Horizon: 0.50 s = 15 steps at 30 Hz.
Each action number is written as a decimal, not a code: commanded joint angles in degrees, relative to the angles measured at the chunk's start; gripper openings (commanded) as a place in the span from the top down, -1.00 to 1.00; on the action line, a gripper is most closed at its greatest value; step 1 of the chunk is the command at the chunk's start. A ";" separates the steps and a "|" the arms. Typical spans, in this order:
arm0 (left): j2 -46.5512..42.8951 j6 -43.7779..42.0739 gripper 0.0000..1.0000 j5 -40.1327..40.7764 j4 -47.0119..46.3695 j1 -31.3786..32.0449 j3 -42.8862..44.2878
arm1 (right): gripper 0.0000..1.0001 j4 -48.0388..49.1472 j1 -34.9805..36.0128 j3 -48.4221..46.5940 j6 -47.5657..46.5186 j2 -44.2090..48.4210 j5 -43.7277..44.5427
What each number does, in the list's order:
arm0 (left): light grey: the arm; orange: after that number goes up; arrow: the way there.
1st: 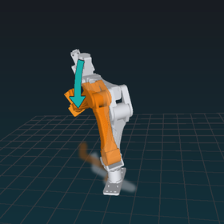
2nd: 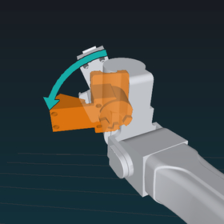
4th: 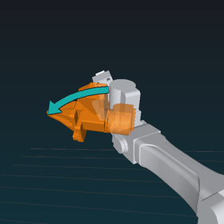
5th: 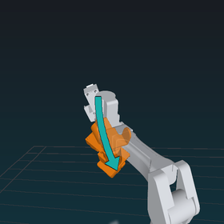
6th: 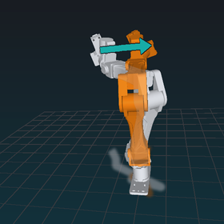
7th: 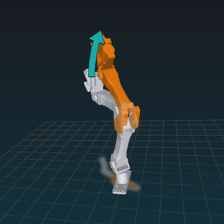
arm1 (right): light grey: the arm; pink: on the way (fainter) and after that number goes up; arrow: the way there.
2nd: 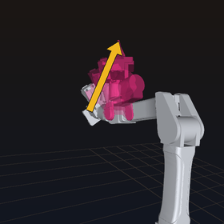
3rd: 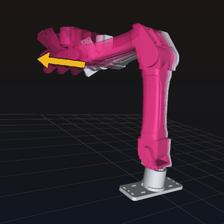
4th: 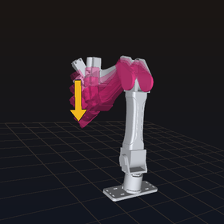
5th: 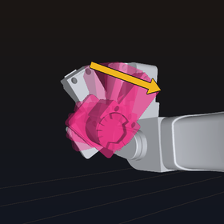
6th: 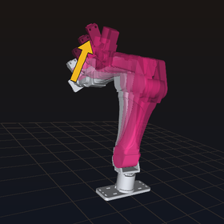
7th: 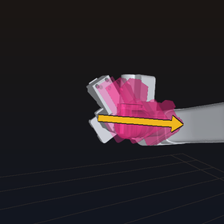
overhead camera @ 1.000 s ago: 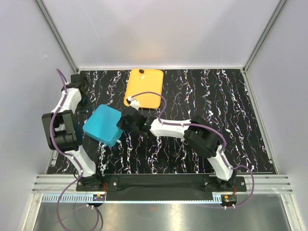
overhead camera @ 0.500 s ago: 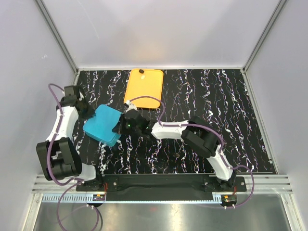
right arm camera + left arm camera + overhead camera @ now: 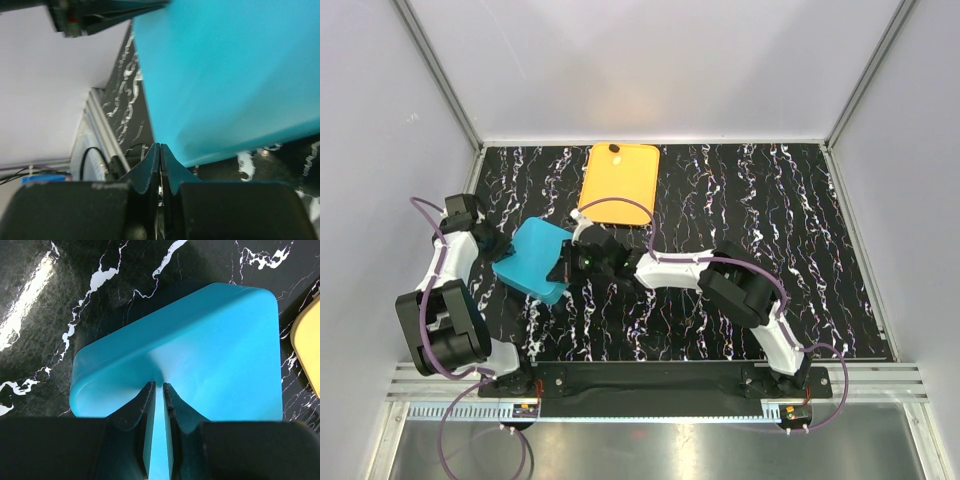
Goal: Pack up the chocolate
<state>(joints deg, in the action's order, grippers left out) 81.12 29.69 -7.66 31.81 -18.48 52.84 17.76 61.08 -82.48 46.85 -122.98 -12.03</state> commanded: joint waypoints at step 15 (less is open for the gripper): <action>0.71 -0.34 0.63 2.30 2.29 -0.42 2.53 | 0.86 -4.21 -0.35 -2.69 -1.41 0.36 0.69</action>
<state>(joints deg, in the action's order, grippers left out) 81.21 29.67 -7.07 32.27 -18.48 53.21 20.27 60.97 -84.53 48.95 -127.28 -14.11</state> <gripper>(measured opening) 0.183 0.064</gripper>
